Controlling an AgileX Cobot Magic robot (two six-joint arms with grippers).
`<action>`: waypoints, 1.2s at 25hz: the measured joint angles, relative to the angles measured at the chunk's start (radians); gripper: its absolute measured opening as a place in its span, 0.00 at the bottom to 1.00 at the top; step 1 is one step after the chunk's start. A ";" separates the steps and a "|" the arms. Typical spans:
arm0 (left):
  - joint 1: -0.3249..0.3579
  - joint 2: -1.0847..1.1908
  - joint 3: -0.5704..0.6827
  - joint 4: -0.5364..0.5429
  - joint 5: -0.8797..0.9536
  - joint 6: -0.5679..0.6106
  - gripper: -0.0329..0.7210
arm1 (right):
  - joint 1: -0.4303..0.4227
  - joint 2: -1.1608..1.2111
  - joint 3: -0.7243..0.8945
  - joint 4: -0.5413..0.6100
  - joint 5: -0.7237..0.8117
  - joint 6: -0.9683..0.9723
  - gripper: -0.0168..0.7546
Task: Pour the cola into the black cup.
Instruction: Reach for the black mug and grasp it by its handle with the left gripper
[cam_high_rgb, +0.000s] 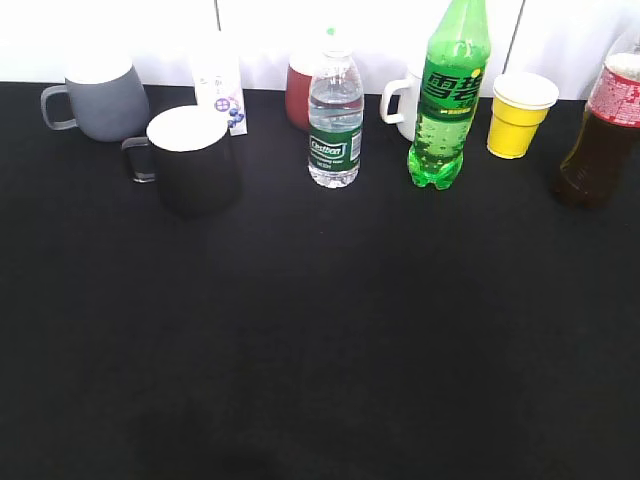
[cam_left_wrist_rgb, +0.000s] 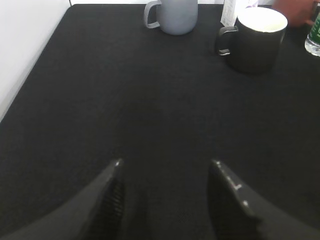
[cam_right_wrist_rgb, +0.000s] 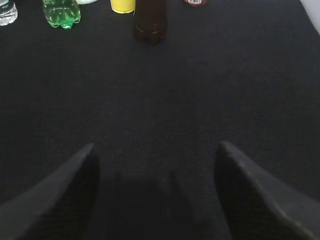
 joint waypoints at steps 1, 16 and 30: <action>0.000 0.000 0.000 0.000 0.000 0.000 0.55 | 0.000 0.000 0.000 0.000 0.000 0.000 0.73; 0.000 0.000 0.000 0.000 0.000 0.000 0.36 | 0.000 0.000 0.000 0.001 0.000 0.000 0.73; 0.000 0.009 -0.049 0.002 -0.555 0.000 0.36 | 0.000 0.000 0.000 0.001 0.000 0.000 0.73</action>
